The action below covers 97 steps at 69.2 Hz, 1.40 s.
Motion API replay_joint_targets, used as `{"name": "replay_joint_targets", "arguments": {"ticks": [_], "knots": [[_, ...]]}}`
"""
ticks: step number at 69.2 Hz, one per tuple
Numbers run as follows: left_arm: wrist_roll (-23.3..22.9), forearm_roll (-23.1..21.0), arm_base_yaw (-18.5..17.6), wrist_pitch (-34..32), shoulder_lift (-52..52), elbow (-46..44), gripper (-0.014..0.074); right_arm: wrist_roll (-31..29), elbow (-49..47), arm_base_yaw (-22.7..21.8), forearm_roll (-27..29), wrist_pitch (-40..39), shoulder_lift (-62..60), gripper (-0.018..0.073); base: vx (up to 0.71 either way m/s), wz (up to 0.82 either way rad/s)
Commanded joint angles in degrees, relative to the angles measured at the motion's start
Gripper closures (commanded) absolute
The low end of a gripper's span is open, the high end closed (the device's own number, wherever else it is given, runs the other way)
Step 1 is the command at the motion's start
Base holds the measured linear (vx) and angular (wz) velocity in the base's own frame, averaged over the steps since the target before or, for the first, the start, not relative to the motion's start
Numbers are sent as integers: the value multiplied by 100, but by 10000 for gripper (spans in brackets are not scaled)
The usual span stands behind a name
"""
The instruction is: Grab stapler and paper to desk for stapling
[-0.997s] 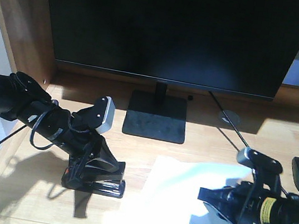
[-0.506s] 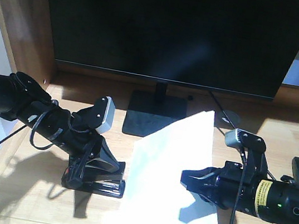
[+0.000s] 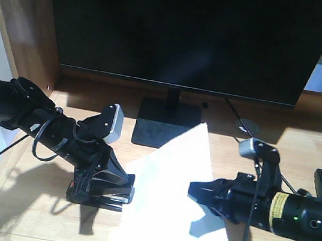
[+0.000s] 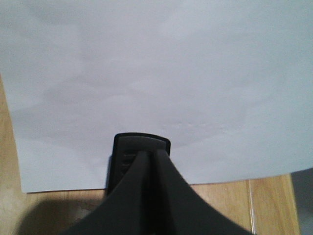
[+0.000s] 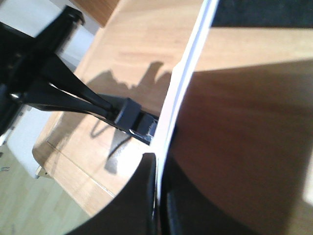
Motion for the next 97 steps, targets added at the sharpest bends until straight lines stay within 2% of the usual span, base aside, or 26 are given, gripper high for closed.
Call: {"name": "replay_joint_targets", "arguments": {"ticks": [1, 17, 36, 53, 68, 97], "knots": [[-54, -273, -26, 197, -252, -126, 603, -23, -142, -19, 269, -431, 171, 560, 0, 0], [-54, -273, -26, 197, -252, -126, 603, -168, -142, -19, 934, -588, 835, 560, 0, 0], [-54, -273, -26, 197, -252, -126, 603, -373, -142, -16, 1912, -628, 1018, 560, 0, 0], [-54, -273, -26, 197, -252, -126, 603, -357, -142, -16, 2516, -1321, 1422, 560, 0, 0], [-54, -273, -26, 197, -252, -126, 603, -357, -142, -16, 2569, -2043, 1894, 560, 0, 0], [-54, -273, -26, 197, -252, -126, 603, -370, -142, 39, 3027, -2425, 2298, 560, 0, 0]]}}
